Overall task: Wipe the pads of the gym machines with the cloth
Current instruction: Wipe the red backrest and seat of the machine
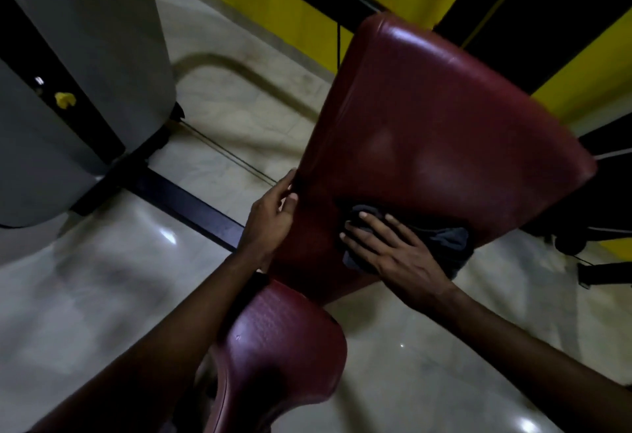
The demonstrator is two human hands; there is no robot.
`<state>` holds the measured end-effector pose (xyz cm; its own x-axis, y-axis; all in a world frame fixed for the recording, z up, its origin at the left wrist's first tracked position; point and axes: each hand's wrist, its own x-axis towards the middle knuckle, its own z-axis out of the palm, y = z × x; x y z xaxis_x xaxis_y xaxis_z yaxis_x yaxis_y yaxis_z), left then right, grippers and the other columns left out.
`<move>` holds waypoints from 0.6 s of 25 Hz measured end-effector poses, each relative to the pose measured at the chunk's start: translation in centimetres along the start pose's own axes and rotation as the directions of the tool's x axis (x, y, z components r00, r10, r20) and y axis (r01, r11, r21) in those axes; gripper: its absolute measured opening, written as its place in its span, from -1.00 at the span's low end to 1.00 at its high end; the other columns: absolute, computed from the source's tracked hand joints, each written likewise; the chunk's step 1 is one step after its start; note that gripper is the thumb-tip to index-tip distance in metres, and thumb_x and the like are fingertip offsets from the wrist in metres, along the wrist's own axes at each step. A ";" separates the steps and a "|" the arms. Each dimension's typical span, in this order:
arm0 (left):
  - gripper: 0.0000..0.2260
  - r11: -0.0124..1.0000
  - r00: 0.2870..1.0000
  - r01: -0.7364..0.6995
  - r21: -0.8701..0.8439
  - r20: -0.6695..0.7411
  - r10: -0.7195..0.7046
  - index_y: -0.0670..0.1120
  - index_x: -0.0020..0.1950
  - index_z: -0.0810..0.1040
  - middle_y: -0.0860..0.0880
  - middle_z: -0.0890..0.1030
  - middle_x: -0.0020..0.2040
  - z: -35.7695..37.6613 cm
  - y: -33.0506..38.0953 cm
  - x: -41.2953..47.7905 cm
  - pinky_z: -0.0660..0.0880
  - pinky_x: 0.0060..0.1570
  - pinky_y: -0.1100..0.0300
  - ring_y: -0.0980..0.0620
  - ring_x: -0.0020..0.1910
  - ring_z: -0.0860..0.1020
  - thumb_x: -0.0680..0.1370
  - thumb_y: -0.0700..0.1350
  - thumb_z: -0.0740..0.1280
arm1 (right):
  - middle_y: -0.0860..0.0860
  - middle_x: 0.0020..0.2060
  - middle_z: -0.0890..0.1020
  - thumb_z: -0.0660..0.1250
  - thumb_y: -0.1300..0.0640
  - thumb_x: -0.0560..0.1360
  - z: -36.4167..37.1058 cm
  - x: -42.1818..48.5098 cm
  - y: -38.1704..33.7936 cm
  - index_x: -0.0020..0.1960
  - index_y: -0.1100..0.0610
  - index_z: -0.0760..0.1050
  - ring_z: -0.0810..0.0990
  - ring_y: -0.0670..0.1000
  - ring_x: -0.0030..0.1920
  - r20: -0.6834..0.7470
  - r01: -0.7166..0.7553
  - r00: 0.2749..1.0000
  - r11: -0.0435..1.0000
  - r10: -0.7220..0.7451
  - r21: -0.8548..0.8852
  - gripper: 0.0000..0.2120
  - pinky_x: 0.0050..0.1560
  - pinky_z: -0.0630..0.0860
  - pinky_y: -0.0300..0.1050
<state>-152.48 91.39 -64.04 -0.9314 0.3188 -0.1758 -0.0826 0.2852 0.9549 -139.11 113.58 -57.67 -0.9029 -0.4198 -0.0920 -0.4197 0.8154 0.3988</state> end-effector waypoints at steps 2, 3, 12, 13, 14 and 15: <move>-0.57 1.000 1.000 -0.027 -0.010 0.010 0.027 0.19 0.50 0.35 0.16 0.50 0.37 -0.8 2.3 1.2 0.39 0.17 0.44 0.25 0.29 0.47 0.65 -0.13 0.22 | -0.06 0.57 0.24 0.22 0.12 0.60 -3.1 -0.3 2.6 0.59 0.00 0.20 0.12 0.07 0.59 -0.049 -0.122 0.992 0.992 0.120 -0.042 -0.42 0.58 -0.02 0.08; -0.59 1.000 1.000 -0.027 0.001 0.013 0.027 0.17 0.49 0.37 0.17 0.51 0.35 -1.0 3.5 1.6 0.38 0.14 0.42 0.26 0.27 0.47 0.65 -0.10 0.22 | -0.07 0.57 0.24 0.24 0.08 0.60 -4.5 0.0 3.6 0.59 -0.02 0.20 0.13 0.07 0.59 -0.089 -0.188 0.979 0.981 0.183 -0.050 -0.42 0.57 0.02 0.11; -0.62 0.998 0.996 -0.064 0.029 0.059 0.063 0.05 0.49 0.40 0.16 0.52 0.31 -2.1 6.9 1.9 0.35 0.13 0.52 0.21 0.32 0.46 0.67 0.02 0.22 | -0.05 0.55 0.28 0.39 0.03 0.41 -6.7 2.6 4.4 0.57 -0.02 0.26 0.16 0.11 0.58 -0.248 -0.445 0.856 0.891 0.454 0.095 -0.25 0.53 0.10 0.14; -0.60 0.992 0.991 -0.120 0.036 0.059 0.117 0.04 0.51 0.37 0.18 0.50 0.31 -2.0 7.7 2.0 0.35 0.18 0.49 0.24 0.31 0.44 0.66 0.04 0.21 | -0.03 0.55 0.28 0.40 0.06 0.32 -7.2 2.1 5.0 0.57 -0.01 0.26 0.16 0.13 0.58 -0.256 -0.522 0.798 0.838 0.545 0.157 -0.17 0.54 0.08 0.14; -0.59 0.986 0.986 -0.161 0.045 0.047 0.159 0.03 0.52 0.36 0.18 0.49 0.31 -1.8 8.5 2.2 0.37 0.23 0.41 0.25 0.31 0.44 0.67 0.05 0.21 | -0.02 0.55 0.29 0.39 0.08 0.27 -7.8 2.1 5.3 0.57 0.00 0.25 0.15 0.15 0.57 -0.255 -0.590 0.738 0.780 0.625 0.207 -0.13 0.54 0.06 0.16; -0.60 0.982 0.983 -0.182 0.052 0.026 0.181 0.01 0.51 0.37 0.17 0.49 0.32 -1.6 9.2 2.5 0.39 0.27 0.34 0.24 0.30 0.44 0.67 0.02 0.20 | -0.01 0.54 0.30 0.39 0.10 0.24 -8.3 2.8 5.1 0.56 0.01 0.26 0.15 0.17 0.57 -0.256 -0.638 0.688 0.734 0.679 0.233 -0.11 0.54 0.06 0.17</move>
<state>-156.11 93.31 -55.28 -0.9216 0.3881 -0.0063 0.1067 0.2690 0.9572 -143.02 113.22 -48.32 -0.8828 0.1629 0.4407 0.2463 0.9592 0.1389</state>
